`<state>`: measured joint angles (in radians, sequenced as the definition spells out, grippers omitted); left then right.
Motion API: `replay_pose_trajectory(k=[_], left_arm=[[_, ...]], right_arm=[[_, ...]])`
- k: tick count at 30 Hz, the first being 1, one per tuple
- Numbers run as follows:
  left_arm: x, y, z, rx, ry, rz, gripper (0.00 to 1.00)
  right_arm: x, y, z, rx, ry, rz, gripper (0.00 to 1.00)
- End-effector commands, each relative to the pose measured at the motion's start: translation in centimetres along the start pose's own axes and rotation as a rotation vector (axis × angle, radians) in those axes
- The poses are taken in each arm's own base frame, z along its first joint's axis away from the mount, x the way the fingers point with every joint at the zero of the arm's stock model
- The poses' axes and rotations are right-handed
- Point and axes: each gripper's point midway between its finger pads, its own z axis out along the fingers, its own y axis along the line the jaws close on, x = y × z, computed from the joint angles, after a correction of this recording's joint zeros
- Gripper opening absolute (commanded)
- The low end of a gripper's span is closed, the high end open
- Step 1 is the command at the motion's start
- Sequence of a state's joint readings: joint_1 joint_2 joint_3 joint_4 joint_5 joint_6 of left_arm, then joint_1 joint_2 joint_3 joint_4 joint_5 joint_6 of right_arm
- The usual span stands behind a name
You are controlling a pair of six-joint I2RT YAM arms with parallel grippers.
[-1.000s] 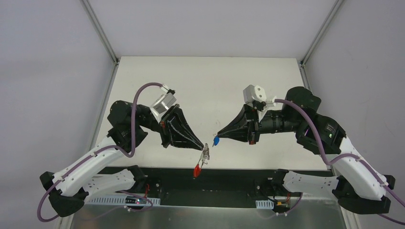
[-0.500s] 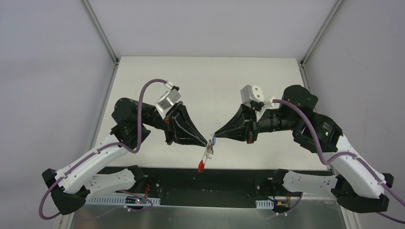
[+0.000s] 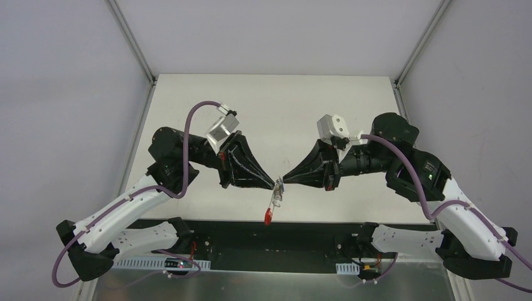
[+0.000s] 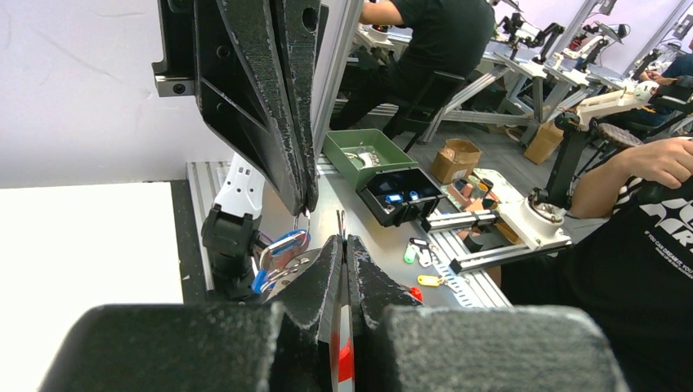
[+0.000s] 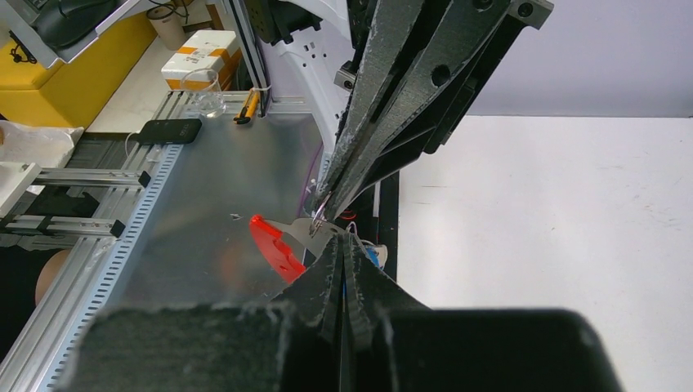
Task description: Put the keys on the keyring
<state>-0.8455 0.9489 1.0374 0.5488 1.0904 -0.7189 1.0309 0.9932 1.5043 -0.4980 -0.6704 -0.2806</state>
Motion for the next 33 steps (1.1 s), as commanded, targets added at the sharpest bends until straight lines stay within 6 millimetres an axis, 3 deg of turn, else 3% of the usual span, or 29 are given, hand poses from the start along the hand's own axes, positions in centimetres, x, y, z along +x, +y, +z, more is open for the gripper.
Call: replay_pose_trajectory(k=[1, 33], left_arm=[[-2.3, -1.7, 0.3, 0.033, -0.052, 0.080, 0.00], [-2.6, -1.1, 0.4, 0.003, -0.062, 0.075, 0.00]], right_arm=[[-2.3, 1.3, -0.8, -0.035, -0.074, -0.088, 0.00], [-1.6, 2.5, -1.0, -0.072, -0.048, -0.123, 0.00]])
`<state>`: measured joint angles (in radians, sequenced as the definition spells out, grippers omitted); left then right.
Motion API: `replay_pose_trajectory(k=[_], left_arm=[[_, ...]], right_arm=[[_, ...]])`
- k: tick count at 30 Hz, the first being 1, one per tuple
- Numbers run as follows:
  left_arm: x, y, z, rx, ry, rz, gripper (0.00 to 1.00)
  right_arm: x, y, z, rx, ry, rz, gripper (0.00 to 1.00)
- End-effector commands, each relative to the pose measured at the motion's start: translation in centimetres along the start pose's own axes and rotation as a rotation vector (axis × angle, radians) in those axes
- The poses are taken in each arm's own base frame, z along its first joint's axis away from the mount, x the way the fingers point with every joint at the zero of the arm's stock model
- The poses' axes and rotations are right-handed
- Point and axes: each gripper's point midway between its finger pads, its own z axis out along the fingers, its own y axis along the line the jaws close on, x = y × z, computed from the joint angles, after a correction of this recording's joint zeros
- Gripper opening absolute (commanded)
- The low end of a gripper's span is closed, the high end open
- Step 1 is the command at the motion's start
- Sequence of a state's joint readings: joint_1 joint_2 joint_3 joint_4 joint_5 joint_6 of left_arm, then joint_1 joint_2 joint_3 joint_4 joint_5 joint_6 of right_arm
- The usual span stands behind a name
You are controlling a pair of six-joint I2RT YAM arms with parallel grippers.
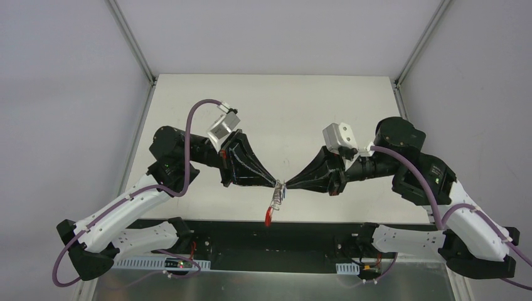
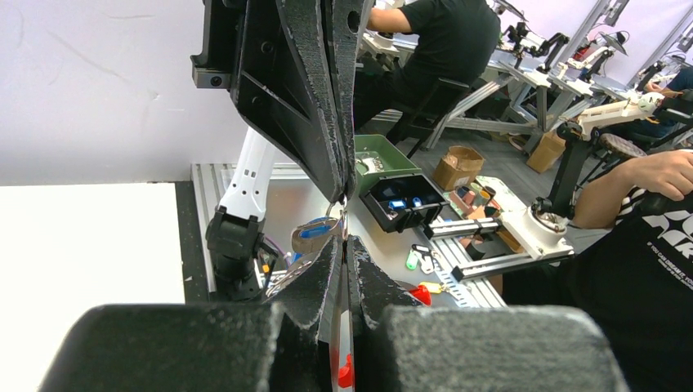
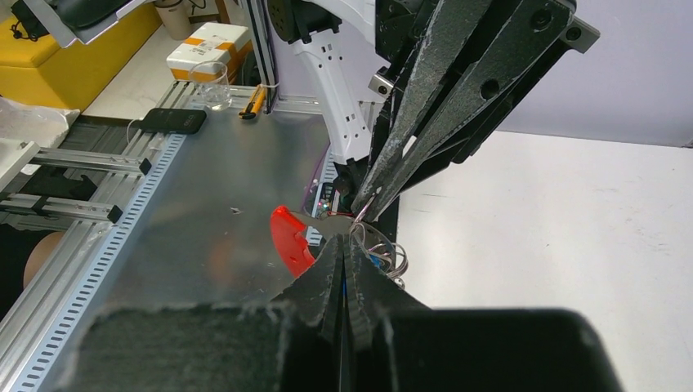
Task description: Put the keys on the keyring
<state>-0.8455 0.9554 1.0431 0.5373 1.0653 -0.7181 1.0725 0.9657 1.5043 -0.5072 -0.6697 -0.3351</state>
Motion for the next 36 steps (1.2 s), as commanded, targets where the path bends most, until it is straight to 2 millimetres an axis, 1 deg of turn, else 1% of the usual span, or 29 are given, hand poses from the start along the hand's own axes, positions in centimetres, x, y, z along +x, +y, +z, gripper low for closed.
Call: replay_pose_trajectory(k=[1, 12, 19, 20, 22, 24, 28, 32, 35, 36], left_arm=[[-2.4, -1.6, 0.3, 0.024, -0.053, 0.085, 0.00], [-2.6, -1.3, 0.3, 0.009, -0.068, 0.093, 0.00], [-2.7, -1.3, 0.3, 0.006, -0.071, 0.094, 0.00], [-2.7, -1.2, 0.3, 0.005, -0.071, 0.094, 0.00], [-2.7, -1.2, 0.3, 0.005, -0.071, 0.094, 0.00], [-2.6, -1.2, 0.3, 0.004, -0.072, 0.096, 0.00], [-2.6, -1.3, 0.3, 0.005, -0.072, 0.097, 0.00], [-2.7, -1.3, 0.2, 0.002, -0.076, 0.103, 0.00], [-2.7, -1.3, 0.3, 0.000, -0.077, 0.106, 0.00], [-2.8, -1.2, 0.2, -0.003, -0.079, 0.108, 0.00]], right_arm=[[-1.3, 1.0, -0.5, -0.031, -0.033, -0.055, 0.00], [-0.6, 1.6, -0.4, -0.060, -0.002, -0.057, 0.00], [-0.2, 1.4, -0.2, -0.053, 0.022, -0.056, 0.00], [-0.2, 1.3, -0.2, -0.049, 0.023, -0.058, 0.01], [-0.3, 1.2, -0.2, -0.041, 0.017, -0.060, 0.11], [-0.5, 1.2, -0.3, -0.032, 0.008, -0.063, 0.19], [-1.0, 1.2, -0.8, -0.010, -0.014, -0.070, 0.28], [-1.8, 0.8, -1.1, 0.030, -0.056, -0.066, 0.34], [-2.5, 0.5, -1.3, 0.065, -0.089, -0.055, 0.35], [-2.8, 0.0, -1.4, 0.097, -0.107, -0.035, 0.34]])
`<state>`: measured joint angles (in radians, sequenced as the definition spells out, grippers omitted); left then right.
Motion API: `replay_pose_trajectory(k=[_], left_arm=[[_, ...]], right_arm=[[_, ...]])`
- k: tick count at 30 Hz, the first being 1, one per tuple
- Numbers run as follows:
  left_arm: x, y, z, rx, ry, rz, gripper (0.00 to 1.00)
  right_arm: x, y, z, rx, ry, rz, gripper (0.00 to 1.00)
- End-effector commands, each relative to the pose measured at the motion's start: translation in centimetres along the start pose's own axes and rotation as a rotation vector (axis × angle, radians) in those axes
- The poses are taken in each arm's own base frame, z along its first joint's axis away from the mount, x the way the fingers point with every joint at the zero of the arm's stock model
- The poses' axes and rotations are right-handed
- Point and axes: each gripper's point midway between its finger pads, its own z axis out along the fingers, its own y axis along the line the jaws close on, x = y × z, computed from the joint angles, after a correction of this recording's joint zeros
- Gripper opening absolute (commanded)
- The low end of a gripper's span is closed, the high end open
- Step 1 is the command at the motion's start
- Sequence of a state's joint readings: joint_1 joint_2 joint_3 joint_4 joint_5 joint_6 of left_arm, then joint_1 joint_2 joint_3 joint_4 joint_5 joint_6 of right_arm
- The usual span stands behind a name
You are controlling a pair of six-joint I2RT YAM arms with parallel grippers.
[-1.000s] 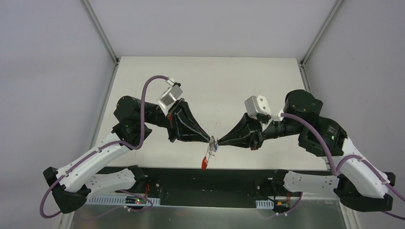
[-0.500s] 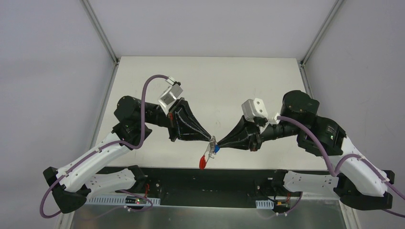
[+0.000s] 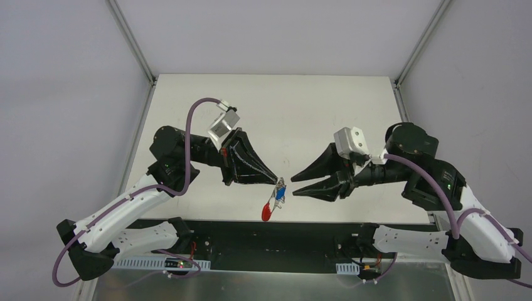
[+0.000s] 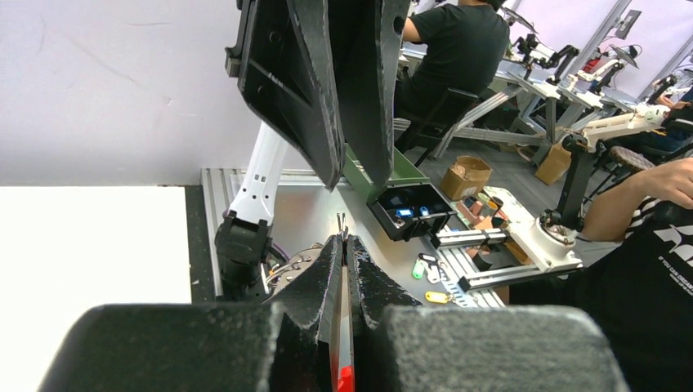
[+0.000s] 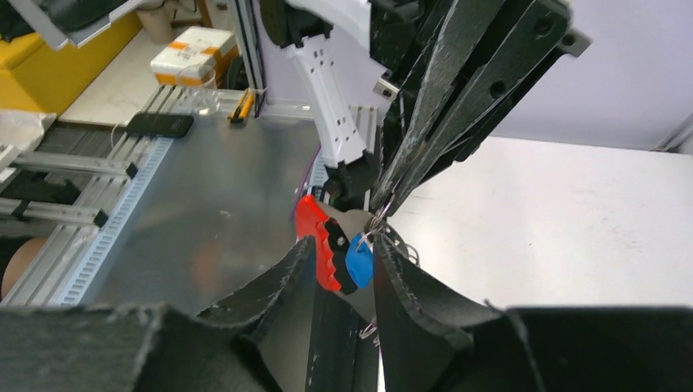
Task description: Put the keys on the keyring
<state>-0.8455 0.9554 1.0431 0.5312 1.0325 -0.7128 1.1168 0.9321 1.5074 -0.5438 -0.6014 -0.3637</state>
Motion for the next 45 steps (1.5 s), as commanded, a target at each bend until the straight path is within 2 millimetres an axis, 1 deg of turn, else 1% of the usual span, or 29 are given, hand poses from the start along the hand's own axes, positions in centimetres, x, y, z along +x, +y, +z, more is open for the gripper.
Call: replay_pose_trajectory(k=[1, 4, 8, 12, 14, 19, 24, 33, 39, 45], left_arm=[[-2.5, -1.7, 0.2, 0.022, -0.064, 0.110, 0.00], [-2.6, -1.6, 0.1, 0.011, -0.069, 0.118, 0.00], [-3.1, -1.4, 0.1, -0.006, -0.090, 0.144, 0.00], [-3.6, -1.4, -0.1, -0.028, -0.114, 0.177, 0.00], [-3.7, -1.2, -0.1, -0.041, -0.125, 0.190, 0.00], [-4.3, -1.1, -0.3, -0.066, -0.161, 0.219, 0.00], [-4.7, -0.7, -0.7, -0.105, -0.193, 0.235, 0.00], [-5.1, -0.6, -1.4, -0.167, -0.227, 0.263, 0.00], [-5.1, -0.4, -1.5, -0.178, -0.232, 0.268, 0.00], [-5.2, -0.1, -1.8, -0.202, -0.241, 0.278, 0.00]], right_arm=[[-3.0, -0.9, -0.6, 0.090, -0.120, 0.011, 0.34], [-3.4, -1.9, -0.7, 0.154, -0.140, 0.080, 0.34], [-3.4, -3.1, -0.3, 0.220, -0.147, 0.193, 0.35], [-3.5, -4.1, -0.5, 0.288, -0.186, 0.279, 0.35], [-3.9, -4.1, -0.6, 0.297, -0.217, 0.332, 0.34], [-4.3, -4.2, -0.2, 0.291, -0.265, 0.407, 0.31], [-4.7, -3.6, 0.3, 0.241, -0.300, 0.419, 0.29], [-5.1, -3.3, 1.2, 0.185, -0.323, 0.408, 0.29], [-5.1, -3.6, 2.1, 0.172, -0.329, 0.414, 0.28], [-5.4, -3.6, 2.4, 0.157, -0.331, 0.407, 0.26]])
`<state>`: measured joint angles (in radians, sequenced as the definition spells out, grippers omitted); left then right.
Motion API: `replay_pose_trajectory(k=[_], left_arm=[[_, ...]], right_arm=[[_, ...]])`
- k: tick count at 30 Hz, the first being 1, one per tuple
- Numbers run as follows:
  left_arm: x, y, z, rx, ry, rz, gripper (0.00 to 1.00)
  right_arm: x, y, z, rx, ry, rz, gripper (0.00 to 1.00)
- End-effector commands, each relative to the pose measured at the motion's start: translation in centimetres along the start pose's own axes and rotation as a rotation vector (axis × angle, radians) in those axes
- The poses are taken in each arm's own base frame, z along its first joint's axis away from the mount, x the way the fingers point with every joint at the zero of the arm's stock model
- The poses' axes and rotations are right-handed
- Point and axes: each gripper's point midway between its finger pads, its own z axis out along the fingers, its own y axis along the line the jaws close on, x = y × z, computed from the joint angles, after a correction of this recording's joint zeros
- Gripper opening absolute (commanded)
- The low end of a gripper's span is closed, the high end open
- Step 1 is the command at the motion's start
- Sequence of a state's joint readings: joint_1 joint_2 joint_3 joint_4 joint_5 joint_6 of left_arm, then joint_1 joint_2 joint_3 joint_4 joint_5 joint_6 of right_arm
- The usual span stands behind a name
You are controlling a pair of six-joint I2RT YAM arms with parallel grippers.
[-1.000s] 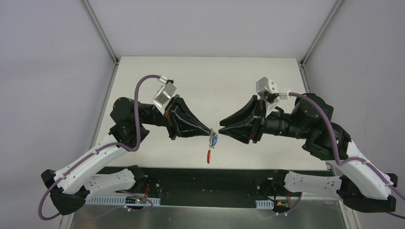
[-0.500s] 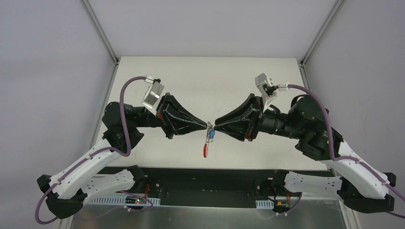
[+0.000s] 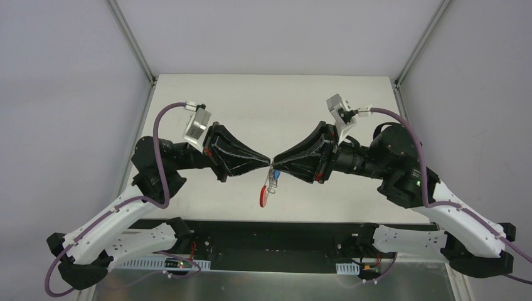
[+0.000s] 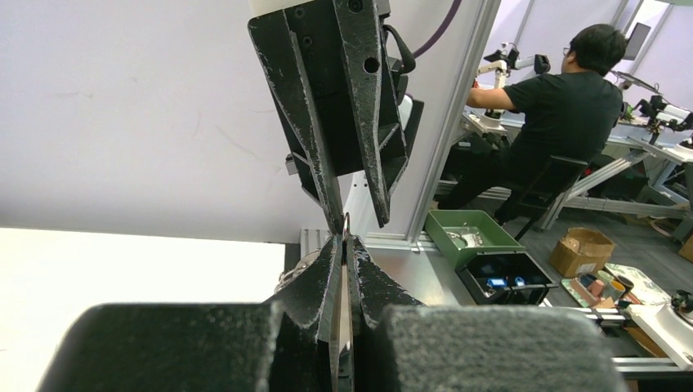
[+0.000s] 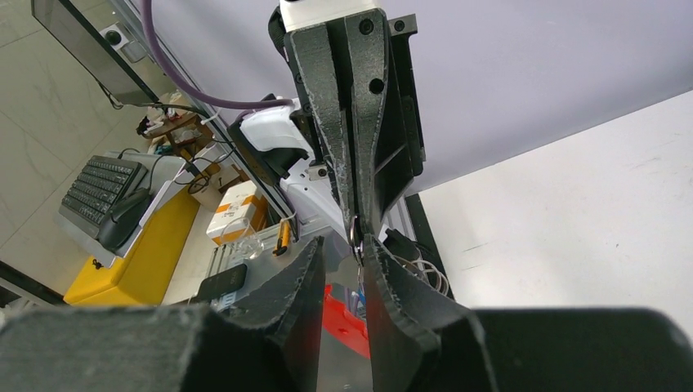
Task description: Put the keys on the keyring
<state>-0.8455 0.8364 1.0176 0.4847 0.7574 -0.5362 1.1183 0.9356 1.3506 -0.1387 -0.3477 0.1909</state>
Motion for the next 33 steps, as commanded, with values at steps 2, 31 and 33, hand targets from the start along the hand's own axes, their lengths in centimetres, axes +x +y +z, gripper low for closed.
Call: replay_pose_trajectory(k=[2, 31, 33], left_arm=[[-1.6, -0.5, -0.2, -0.010, -0.062, 0.067, 0.00], [-2.2, -0.5, -0.6, -0.037, -0.091, 0.090, 0.00], [-2.3, -0.5, -0.6, -0.037, -0.092, 0.091, 0.00]], right_arm=[[-1.6, 1.5, 0.2, -0.060, -0.049, -0.019, 0.25], [-1.1, 0.3, 0.8, -0.009, -0.047, -0.036, 0.15], [-1.0, 0.3, 1.0, -0.011, -0.044, -0.037, 0.12]])
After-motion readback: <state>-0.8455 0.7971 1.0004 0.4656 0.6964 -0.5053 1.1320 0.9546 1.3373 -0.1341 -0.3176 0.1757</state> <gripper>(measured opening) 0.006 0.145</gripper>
